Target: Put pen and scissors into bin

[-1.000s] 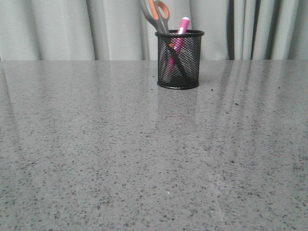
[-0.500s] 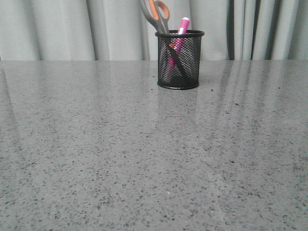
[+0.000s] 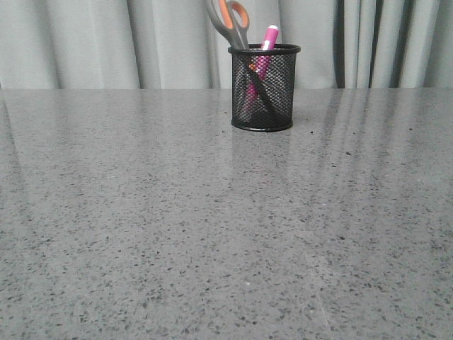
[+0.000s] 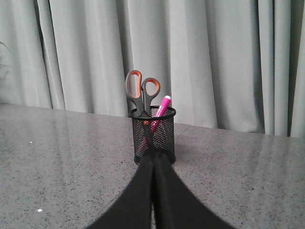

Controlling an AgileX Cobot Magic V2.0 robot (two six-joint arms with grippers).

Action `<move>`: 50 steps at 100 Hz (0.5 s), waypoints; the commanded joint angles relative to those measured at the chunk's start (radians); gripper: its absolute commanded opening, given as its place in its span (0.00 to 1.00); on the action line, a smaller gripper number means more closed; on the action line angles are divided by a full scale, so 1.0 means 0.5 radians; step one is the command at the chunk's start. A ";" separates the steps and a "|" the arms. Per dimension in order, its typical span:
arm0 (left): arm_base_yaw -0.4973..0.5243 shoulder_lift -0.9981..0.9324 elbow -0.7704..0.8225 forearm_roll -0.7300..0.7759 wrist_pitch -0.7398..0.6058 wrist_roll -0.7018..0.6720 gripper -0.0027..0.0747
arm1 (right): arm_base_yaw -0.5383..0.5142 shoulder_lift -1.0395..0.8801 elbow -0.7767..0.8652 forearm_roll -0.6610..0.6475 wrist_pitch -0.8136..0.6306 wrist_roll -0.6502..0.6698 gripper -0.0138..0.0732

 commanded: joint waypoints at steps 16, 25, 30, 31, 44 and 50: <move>0.005 -0.062 0.086 -0.020 -0.158 -0.016 0.01 | -0.010 0.014 -0.049 -0.001 -0.135 -0.018 0.08; 0.005 -0.062 0.086 -0.020 -0.158 -0.016 0.01 | -0.010 0.014 -0.049 -0.001 -0.135 -0.018 0.08; 0.005 -0.062 0.086 -0.020 -0.158 -0.016 0.01 | -0.010 0.014 -0.049 -0.001 -0.135 -0.018 0.08; 0.005 -0.062 0.086 -0.020 -0.158 -0.016 0.01 | -0.010 0.014 -0.049 -0.001 -0.135 -0.018 0.08; 0.005 -0.062 0.086 -0.020 -0.158 -0.016 0.01 | -0.010 0.014 -0.049 -0.017 -0.135 -0.018 0.08; 0.005 -0.062 0.086 -0.020 -0.158 -0.016 0.01 | -0.010 0.014 -0.045 -0.141 -0.139 -0.018 0.08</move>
